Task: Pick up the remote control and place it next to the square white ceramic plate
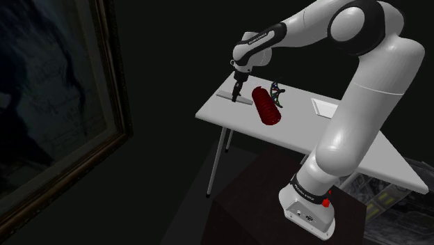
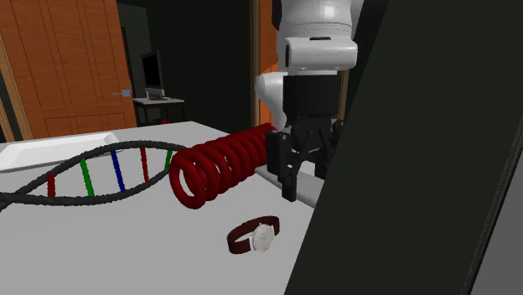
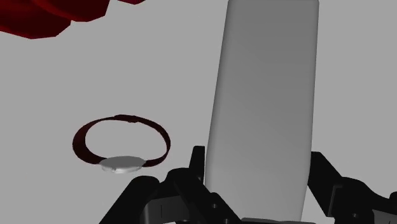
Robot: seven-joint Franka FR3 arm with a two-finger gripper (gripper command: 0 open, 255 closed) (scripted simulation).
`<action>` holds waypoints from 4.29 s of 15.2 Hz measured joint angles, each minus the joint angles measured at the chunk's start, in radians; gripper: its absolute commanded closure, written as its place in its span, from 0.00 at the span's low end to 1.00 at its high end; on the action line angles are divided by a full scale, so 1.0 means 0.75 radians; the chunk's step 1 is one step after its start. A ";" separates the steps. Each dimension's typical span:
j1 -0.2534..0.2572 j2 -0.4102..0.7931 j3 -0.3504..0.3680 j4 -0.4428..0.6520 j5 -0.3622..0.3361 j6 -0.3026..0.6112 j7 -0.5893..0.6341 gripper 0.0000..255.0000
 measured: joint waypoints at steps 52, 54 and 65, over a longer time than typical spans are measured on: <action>-0.560 -0.594 -0.855 -0.212 -0.512 -0.210 -1.110 1.00; -0.550 -0.555 -0.929 -0.174 -0.492 -0.203 -1.192 1.00; -0.706 0.218 -1.252 0.210 0.289 -0.265 -2.066 1.00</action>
